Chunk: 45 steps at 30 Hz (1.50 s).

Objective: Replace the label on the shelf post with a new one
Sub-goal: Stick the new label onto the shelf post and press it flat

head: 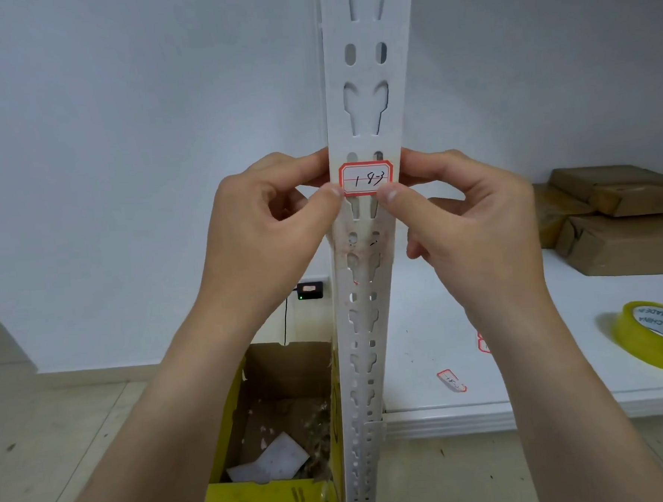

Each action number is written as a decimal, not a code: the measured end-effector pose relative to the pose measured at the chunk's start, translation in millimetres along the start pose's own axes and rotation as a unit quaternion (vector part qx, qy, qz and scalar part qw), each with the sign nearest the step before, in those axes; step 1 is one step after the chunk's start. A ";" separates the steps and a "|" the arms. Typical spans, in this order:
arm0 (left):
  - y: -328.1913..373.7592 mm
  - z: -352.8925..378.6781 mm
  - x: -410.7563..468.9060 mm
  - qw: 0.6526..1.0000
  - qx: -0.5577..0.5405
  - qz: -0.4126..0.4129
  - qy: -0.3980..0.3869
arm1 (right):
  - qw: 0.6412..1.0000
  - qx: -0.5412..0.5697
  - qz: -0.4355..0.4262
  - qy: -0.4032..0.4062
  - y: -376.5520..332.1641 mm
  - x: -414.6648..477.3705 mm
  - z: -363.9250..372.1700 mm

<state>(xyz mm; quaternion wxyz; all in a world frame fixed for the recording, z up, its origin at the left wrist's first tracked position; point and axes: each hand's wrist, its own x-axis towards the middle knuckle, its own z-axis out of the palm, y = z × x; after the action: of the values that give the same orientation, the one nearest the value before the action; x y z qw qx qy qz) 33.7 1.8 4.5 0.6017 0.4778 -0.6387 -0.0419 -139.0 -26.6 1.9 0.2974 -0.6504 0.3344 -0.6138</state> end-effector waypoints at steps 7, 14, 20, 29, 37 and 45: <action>-1.7 0.2 0.8 1.000 0.006 0.002 -0.004 | 1.000 -0.004 -0.018 0.006 2.1 0.5 2.7; -2.7 0.8 0.4 1.000 0.003 0.010 0.003 | 1.000 0.016 -0.020 0.007 3.7 1.0 2.4; 0.0 3.1 0.4 0.999 -0.026 -0.005 0.024 | 0.999 0.050 -0.014 -0.001 1.9 1.5 0.4; 5.8 10.9 1.8 0.998 -0.013 -0.021 0.061 | 0.997 0.049 -0.018 0.057 -2.9 2.4 10.5; -3.4 0.4 2.6 1.000 0.002 0.010 0.008 | 0.998 0.036 -0.046 0.015 6.1 -0.2 7.7; -2.1 -0.1 1.7 1.000 -0.011 -0.003 -0.016 | 0.998 0.029 -0.047 0.024 11.6 0.6 8.1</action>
<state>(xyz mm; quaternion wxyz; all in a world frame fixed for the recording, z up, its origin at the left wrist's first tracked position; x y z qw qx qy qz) 35.3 -0.4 4.5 0.5968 0.4724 -0.6459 -0.0584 -131.7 -34.3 -7.6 0.2790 -0.6416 0.2923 -0.6520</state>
